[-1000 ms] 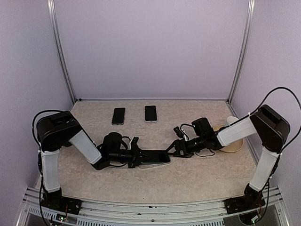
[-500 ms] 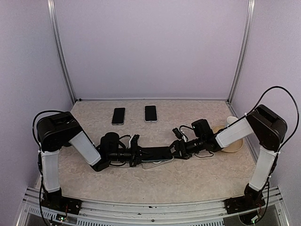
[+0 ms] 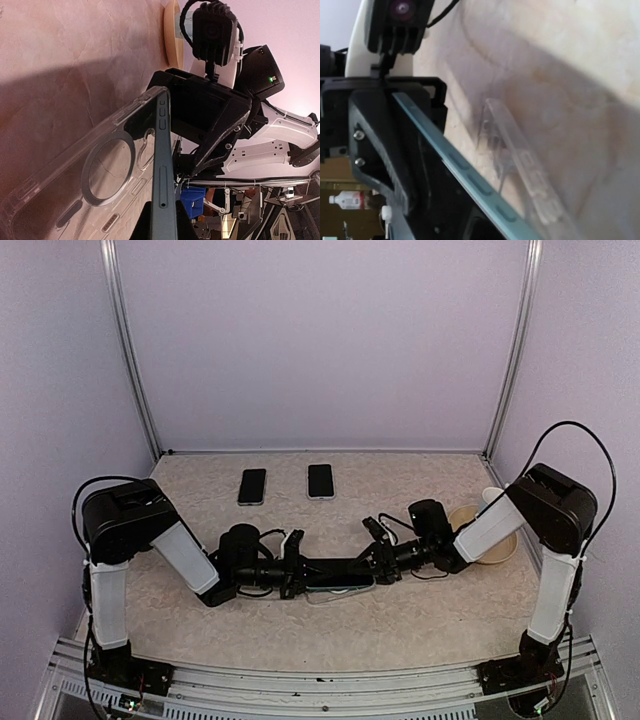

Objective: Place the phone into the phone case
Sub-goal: Install the phone on the phone case.

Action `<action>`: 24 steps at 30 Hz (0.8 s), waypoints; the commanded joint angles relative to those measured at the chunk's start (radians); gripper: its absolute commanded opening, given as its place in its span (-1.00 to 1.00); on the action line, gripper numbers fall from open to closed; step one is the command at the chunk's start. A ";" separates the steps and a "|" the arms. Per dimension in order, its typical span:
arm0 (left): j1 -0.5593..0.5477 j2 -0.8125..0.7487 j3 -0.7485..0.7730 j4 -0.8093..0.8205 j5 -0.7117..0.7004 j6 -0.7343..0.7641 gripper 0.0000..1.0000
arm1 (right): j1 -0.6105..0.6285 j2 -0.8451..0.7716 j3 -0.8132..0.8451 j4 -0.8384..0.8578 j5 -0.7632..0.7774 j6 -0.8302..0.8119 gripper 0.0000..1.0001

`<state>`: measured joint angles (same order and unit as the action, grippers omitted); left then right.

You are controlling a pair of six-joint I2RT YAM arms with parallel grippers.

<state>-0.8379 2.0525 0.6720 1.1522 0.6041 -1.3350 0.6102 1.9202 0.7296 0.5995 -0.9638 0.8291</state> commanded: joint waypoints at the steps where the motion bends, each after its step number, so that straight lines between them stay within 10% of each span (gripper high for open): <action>1: -0.003 0.005 0.020 0.071 0.016 0.016 -1.00 | 0.018 0.031 -0.024 0.179 -0.087 0.094 0.13; 24: -0.003 0.015 0.034 0.084 0.037 0.016 -1.00 | 0.068 0.125 -0.045 0.626 -0.193 0.382 -0.76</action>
<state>-0.8288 2.0544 0.6731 1.2503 0.6632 -1.3060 0.6266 2.0151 0.6846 1.0481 -1.1034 1.1538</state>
